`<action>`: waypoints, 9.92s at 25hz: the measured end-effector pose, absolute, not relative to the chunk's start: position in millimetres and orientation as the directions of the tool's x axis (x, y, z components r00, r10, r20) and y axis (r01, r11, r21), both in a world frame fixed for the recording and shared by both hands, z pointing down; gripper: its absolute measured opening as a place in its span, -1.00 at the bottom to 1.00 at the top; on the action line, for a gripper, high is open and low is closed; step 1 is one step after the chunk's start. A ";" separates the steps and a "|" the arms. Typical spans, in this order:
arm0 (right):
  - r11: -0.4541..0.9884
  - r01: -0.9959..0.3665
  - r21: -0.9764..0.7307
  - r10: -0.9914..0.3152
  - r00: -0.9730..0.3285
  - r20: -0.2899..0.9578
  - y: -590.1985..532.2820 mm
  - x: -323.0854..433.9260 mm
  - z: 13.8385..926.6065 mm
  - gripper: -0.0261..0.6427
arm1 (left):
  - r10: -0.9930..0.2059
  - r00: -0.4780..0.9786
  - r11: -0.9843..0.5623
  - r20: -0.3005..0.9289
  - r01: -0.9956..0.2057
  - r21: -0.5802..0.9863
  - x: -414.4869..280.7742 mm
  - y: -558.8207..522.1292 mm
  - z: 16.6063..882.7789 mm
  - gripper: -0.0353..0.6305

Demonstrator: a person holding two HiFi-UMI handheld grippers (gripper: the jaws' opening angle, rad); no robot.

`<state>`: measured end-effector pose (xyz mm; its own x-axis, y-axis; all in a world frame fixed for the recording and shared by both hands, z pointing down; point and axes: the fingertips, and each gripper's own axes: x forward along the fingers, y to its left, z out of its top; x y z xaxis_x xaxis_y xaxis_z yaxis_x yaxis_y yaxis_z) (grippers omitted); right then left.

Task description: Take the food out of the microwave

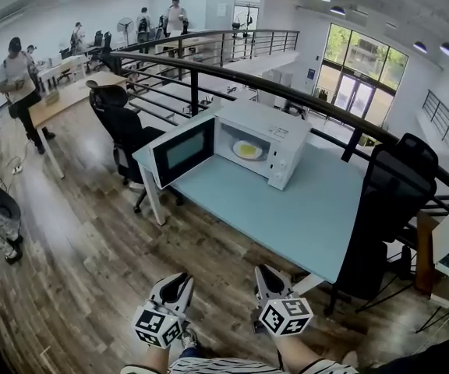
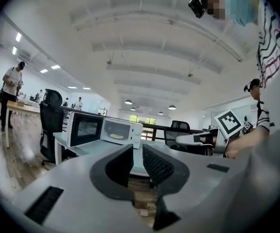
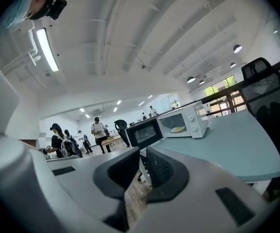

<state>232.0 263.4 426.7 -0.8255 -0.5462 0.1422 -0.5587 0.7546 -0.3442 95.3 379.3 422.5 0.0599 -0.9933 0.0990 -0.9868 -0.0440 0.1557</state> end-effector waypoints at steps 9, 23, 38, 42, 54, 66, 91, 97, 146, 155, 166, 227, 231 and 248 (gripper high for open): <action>0.663 -0.648 -0.375 -0.641 -0.750 0.162 233.9 151.9 436.2 -0.48 | -0.972 0.202 -0.179 0.121 -0.968 0.177 6.3 332.9 427.6 -0.52; 0.550 -0.734 -0.399 -0.724 -0.657 0.209 164.4 101.7 457.9 -0.48 | -0.936 0.317 -0.270 0.152 -0.925 0.266 -52.9 246.1 453.7 -0.52; 0.599 -0.708 -0.374 -0.670 -0.699 0.249 9.0 59.6 480.3 -0.48 | -0.936 0.307 -0.255 0.170 -0.929 0.269 -80.5 75.8 464.2 -0.52; 0.603 -0.706 -0.372 -0.666 -0.702 0.252 -23.5 53.7 483.5 -0.48 | -0.940 0.295 -0.242 0.172 -0.931 0.273 -87.7 41.2 468.2 -0.52; 0.500 -0.777 -0.383 -0.745 -0.611 0.266 -82.6 37.3 497.2 -0.48 | -0.912 0.369 -0.300 0.179 -0.898 0.322 -108.8 -40.3 481.7 -0.52; 0.304 -0.863 -0.403 -0.873 -0.422 0.245 -117.0 8.6 490.8 -0.48 | -0.822 0.538 -0.447 0.187 -0.813 0.373 -135.4 -90.2 489.7 -0.52; 0.229 -0.875 -0.428 -0.896 -0.361 0.260 -219.8 -5.0 547.9 -0.48 | -0.858 0.482 -0.369 0.178 -0.819 0.440 -140.0 -226.6 539.0 -0.52; 0.251 -0.863 -0.439 -0.885 -0.388 0.257 -244.8 -10.8 562.5 -0.48 | -0.865 0.472 -0.366 0.168 -0.825 0.432 -138.0 -253.8 545.7 -0.52; 0.162 -0.903 -0.397 -0.894 -0.305 0.329 -316.7 -27.1 578.1 -0.48 | -0.844 0.466 -0.341 0.267 -0.849 0.403 -139.4 -303.7 574.8 -0.52; 0.150 -0.892 -0.427 -0.897 -0.304 0.320 -300.0 -27.8 575.5 -0.48 | -0.844 0.465 -0.338 0.267 -0.848 0.409 -140.9 -289.5 574.1 -0.52; 0.124 -0.880 -0.459 -0.900 -0.294 0.322 -280.8 -22.1 575.2 -0.48 | -0.849 0.462 -0.323 0.258 -0.839 0.438 -139.0 -271.1 571.5 -0.52; 0.077 -0.770 -0.633 -0.932 -0.280 0.228 -113.1 8.0 516.5 -0.67 | -0.820 0.541 -0.319 0.190 -0.706 0.632 -118.5 -114.1 518.0 -0.61; 0.096 -0.764 -0.638 -0.923 -0.309 0.231 -97.5 15.9 511.3 -0.67 | -0.833 0.521 -0.306 0.188 -0.716 0.628 -110.6 -96.9 510.8 -0.61; 0.234 -0.726 -0.647 -0.846 -0.479 0.232 -32.0 50.5 498.4 -0.67 | -0.914 0.364 -0.179 0.178 -0.758 0.628 -73.8 -9.4 494.1 -0.63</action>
